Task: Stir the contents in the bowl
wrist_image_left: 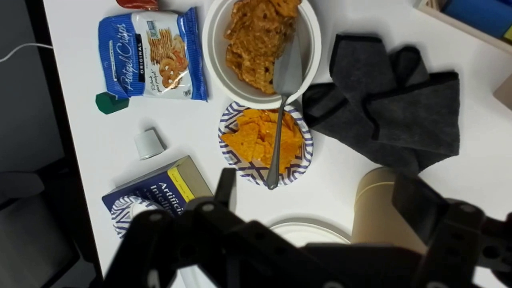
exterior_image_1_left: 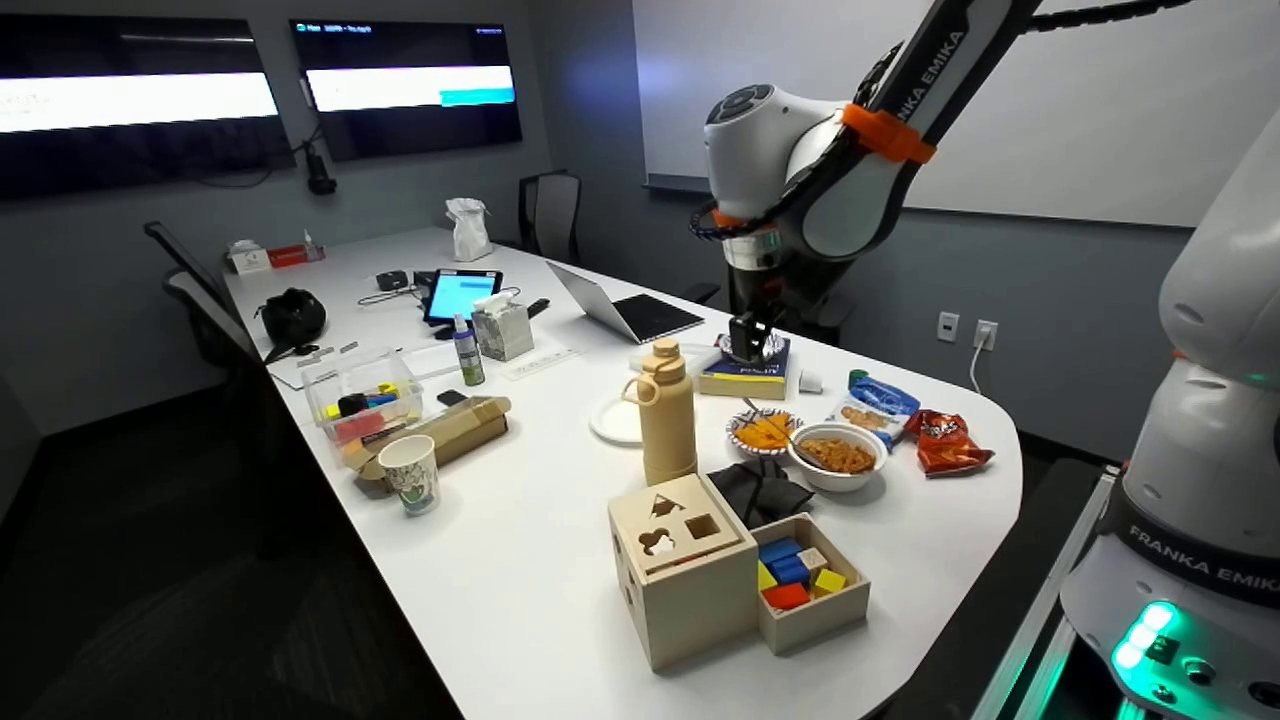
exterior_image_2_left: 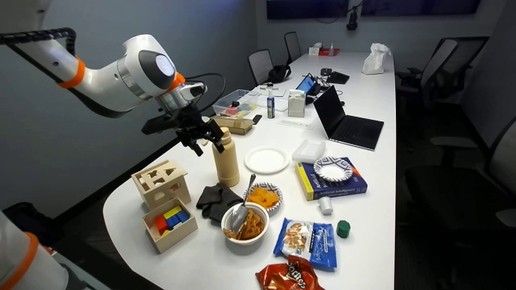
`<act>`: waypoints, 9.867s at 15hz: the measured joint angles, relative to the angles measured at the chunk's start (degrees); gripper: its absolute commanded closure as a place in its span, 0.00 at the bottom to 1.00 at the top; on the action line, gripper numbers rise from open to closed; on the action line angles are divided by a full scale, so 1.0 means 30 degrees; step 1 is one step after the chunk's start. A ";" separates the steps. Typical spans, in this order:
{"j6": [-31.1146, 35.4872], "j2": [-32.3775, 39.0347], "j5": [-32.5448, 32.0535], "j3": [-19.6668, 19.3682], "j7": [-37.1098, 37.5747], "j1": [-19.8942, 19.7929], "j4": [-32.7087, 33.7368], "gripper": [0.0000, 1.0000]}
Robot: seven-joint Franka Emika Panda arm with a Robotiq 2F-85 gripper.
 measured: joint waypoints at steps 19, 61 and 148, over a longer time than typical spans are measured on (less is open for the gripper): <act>0.1298 0.8324 -1.0997 -0.2195 1.0102 0.0252 0.4548 0.00; 0.3461 1.4319 -1.4499 -0.5416 1.3006 0.2547 0.9280 0.99; 2.4750 1.2233 0.2773 -0.4771 -1.0053 -0.3540 -0.0284 0.99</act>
